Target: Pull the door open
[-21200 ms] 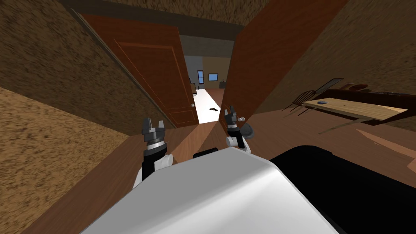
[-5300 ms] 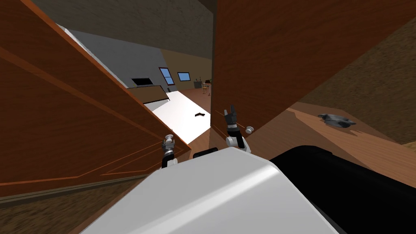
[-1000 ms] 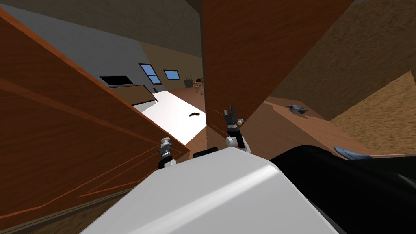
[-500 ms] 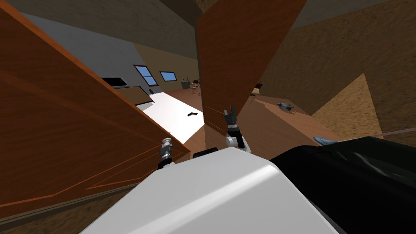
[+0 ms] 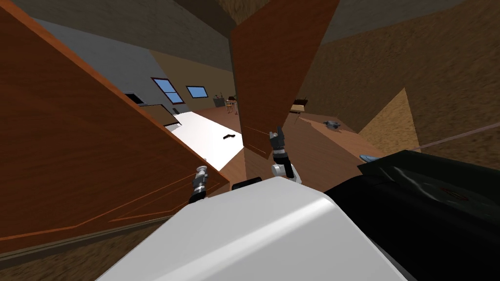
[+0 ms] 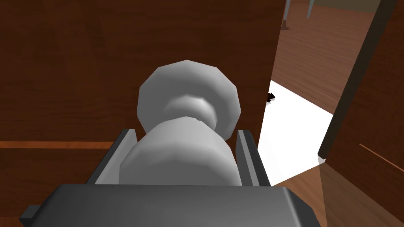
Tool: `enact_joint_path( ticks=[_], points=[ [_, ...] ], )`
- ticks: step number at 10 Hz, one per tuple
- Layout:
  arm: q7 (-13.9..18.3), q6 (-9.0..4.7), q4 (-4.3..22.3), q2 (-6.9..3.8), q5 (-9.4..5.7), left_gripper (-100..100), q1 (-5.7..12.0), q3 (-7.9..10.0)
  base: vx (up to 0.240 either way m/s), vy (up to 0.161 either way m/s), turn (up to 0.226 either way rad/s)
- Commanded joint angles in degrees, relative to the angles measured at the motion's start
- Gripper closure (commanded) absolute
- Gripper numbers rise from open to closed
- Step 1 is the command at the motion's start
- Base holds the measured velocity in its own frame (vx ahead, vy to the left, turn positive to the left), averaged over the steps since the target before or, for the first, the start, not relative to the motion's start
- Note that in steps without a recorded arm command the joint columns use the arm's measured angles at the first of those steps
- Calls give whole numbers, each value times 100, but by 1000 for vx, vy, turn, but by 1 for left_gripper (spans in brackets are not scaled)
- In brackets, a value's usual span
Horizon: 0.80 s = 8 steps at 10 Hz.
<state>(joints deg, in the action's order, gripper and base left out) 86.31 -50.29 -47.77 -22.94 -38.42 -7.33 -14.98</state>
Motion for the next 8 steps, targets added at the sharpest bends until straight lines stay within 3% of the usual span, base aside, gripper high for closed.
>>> enact_joint_path(
  ticks=[1, 7, 8],
  points=[
    [117, -87, -22, -87, 44, 100, -50, -115, -270, -14, -139],
    [534, -374, -131, -446, 201, 100, -267, -547, -242, 31, -107],
    [481, -325, -109, -413, 185, 100, -259, -507, -94, 21, -21]
  ],
)
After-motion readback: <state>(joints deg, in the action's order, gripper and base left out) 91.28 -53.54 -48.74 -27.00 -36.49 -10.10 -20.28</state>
